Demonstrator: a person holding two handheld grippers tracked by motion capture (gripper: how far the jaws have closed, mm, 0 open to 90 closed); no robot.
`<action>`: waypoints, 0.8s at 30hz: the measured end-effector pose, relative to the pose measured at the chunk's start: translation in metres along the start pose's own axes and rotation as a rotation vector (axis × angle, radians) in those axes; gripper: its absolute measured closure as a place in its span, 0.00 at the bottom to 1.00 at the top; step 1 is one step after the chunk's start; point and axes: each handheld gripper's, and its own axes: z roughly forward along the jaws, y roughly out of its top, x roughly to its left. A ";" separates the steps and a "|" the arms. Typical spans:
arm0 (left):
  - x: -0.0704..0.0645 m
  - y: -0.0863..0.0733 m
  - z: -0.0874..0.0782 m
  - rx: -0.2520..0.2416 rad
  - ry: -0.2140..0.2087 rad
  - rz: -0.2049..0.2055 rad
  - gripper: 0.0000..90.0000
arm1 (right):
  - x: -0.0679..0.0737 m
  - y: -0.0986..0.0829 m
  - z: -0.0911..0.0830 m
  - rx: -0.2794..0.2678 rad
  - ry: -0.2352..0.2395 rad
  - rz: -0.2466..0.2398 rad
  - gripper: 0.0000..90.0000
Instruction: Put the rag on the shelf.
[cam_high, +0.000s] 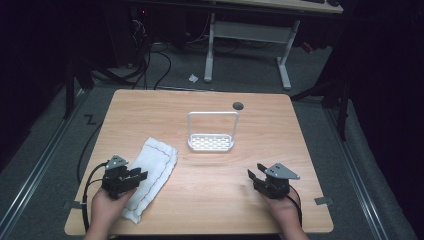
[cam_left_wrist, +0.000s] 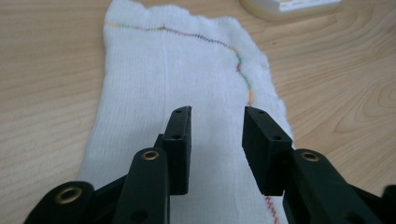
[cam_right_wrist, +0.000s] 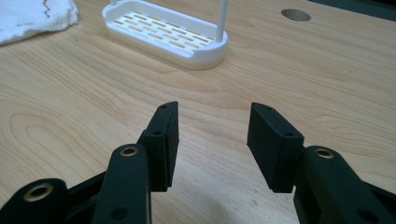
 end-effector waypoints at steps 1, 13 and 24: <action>0.003 -0.002 -0.002 0.003 -0.001 -0.018 0.71 | 0.000 0.000 0.000 0.002 0.002 0.001 0.60; 0.007 -0.011 0.011 0.078 0.089 0.033 0.99 | 0.010 0.004 0.007 0.017 0.025 -0.010 0.59; -0.055 -0.019 0.016 0.154 -0.038 0.157 1.00 | 0.011 0.004 0.005 0.013 0.045 -0.011 0.59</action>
